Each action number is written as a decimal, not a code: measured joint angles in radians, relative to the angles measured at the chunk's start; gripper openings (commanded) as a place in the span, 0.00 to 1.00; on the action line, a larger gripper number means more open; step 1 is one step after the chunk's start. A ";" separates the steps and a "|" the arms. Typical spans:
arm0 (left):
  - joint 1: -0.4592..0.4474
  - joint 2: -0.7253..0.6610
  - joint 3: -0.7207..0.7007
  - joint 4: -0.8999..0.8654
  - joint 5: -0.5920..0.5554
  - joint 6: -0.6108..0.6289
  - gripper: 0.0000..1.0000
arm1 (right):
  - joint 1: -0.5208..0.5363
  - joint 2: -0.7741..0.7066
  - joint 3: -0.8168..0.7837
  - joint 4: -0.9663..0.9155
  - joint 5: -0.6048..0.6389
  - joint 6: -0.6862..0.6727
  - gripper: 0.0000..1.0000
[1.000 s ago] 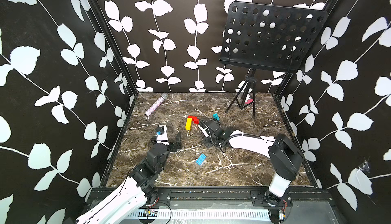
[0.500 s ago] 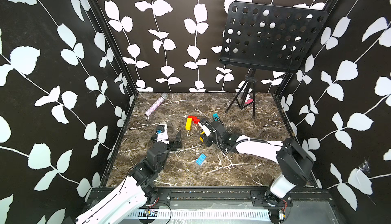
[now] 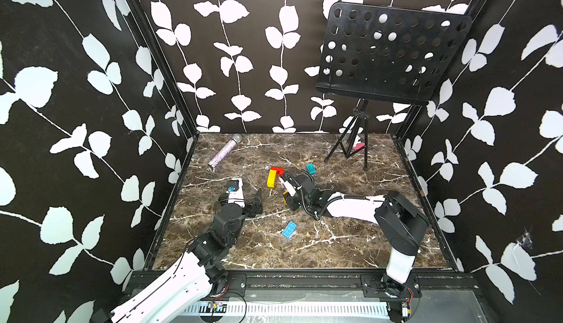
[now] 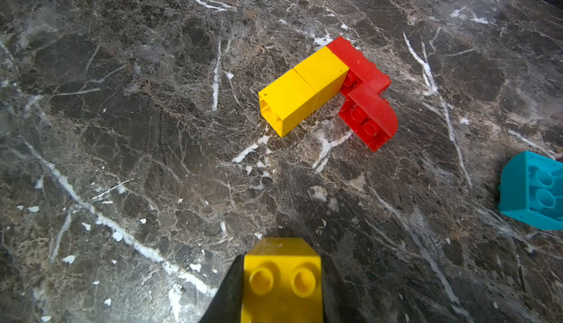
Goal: Assemble the letter r with lego
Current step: Place the lego brick at the center of the board.
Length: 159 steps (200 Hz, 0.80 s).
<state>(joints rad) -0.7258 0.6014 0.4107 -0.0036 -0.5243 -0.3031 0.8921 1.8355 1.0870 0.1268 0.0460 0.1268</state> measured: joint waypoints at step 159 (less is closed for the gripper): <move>0.000 -0.043 0.000 -0.014 -0.012 -0.001 0.99 | -0.189 -0.179 0.037 -0.047 -0.066 0.040 0.56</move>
<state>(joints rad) -0.7258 0.5583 0.4107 -0.0177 -0.5362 -0.3038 0.7029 1.6566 1.1240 0.0803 -0.0200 0.1673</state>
